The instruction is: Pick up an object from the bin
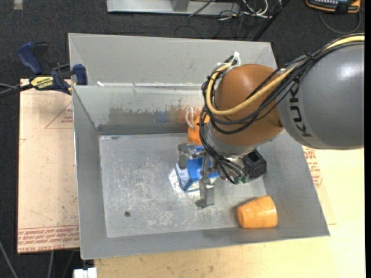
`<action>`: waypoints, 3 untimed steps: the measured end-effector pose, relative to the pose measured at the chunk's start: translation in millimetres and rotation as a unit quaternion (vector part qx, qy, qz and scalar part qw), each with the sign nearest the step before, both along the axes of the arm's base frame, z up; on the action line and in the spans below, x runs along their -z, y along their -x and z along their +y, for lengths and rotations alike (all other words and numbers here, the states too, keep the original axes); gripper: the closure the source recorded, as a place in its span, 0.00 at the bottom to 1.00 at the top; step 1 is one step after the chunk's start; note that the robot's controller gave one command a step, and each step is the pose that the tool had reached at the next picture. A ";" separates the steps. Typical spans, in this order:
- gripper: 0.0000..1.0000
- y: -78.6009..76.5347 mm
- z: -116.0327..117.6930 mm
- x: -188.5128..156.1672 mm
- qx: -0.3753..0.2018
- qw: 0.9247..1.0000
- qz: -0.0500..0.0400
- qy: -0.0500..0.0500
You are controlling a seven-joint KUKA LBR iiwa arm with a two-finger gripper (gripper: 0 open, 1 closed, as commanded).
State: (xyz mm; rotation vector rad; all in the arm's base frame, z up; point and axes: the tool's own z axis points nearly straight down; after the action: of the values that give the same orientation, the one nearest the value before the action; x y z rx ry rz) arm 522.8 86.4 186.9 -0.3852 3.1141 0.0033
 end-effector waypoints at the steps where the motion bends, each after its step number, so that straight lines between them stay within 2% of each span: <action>1: 0.00 -20.1 -13.7 12.7 0.114 0.993 0.001 -0.001; 2: 0.00 -27.8 -27.3 30.7 0.090 0.996 0.000 0.000; 3: 0.00 -73.6 -39.8 45.7 -0.004 1.000 -0.001 0.000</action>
Offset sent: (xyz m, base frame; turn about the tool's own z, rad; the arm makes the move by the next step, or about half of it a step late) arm 0.0291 -0.0445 -0.0516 -0.0137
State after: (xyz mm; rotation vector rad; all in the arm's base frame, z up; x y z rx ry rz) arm 596.4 46.6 141.2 -0.3982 3.1098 0.0043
